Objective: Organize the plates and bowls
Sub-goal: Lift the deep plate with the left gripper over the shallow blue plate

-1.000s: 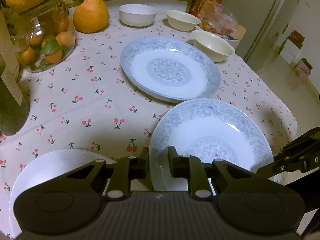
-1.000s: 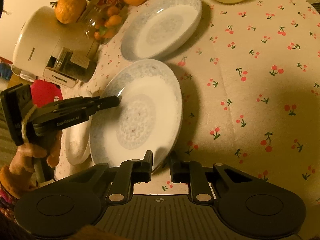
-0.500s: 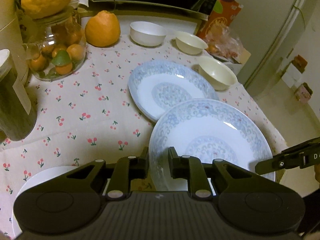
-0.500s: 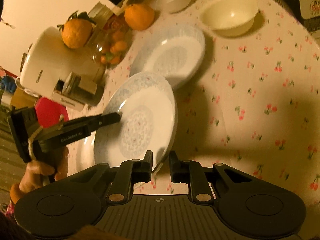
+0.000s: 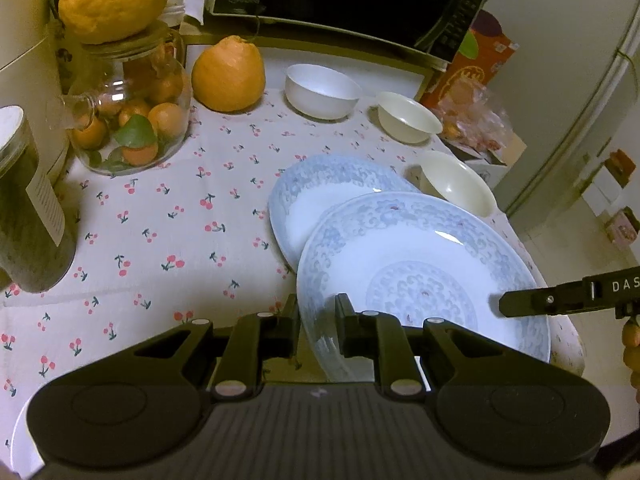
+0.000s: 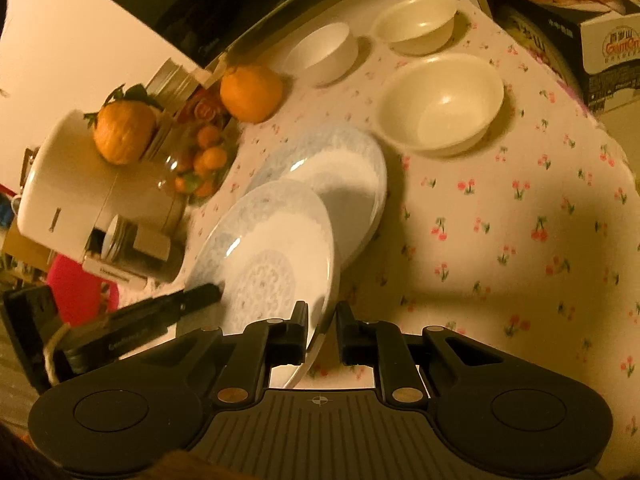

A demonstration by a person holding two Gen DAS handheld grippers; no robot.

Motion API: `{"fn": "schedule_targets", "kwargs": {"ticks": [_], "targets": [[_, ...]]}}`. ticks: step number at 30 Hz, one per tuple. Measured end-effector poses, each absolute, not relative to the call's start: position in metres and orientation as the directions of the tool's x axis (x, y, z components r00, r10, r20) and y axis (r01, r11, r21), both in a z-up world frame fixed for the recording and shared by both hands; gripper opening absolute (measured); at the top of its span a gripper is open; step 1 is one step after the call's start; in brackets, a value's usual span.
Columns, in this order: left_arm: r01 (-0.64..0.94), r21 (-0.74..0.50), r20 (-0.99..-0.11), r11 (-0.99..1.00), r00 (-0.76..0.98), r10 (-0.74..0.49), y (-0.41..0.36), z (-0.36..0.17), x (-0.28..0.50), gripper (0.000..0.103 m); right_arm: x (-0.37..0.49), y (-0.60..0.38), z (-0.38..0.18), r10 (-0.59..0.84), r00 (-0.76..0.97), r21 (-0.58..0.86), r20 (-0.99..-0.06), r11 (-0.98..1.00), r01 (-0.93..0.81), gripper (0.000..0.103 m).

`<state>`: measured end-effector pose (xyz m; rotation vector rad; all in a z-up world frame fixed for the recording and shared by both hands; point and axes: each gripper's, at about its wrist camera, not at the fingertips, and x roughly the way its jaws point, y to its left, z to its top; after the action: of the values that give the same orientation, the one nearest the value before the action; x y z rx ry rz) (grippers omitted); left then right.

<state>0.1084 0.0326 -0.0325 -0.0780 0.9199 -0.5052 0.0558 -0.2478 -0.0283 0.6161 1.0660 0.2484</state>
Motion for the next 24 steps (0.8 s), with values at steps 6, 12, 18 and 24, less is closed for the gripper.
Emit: {"fn": "schedule_targets", "kwargs": {"ticks": [6,12,18,24], "targets": [[0.329,-0.272,-0.740,0.904,0.530,-0.415,0.027,-0.033,0.119,0.016,0.076,-0.247,-0.032,0.445,0.497,0.570,-0.745,0.811,0.129,0.015],[0.294,-0.250,-0.733,0.923,0.565,-0.379,0.022,-0.032,0.127,0.016,0.093,-0.247,-0.036,0.423,0.515,0.565,-0.746,0.811,0.151,0.015],[0.278,-0.231,-0.733,0.932,0.580,-0.355,0.015,-0.036,0.135,0.016,0.105,-0.246,-0.040,0.393,0.531,0.553,-0.751,0.813,0.180,0.015],[0.265,-0.205,-0.733,0.942,0.597,-0.327,0.011,-0.040,0.140,0.016,0.116,-0.245,-0.044,0.379,0.540,0.550,-0.751,0.812,0.194,0.015]]}}
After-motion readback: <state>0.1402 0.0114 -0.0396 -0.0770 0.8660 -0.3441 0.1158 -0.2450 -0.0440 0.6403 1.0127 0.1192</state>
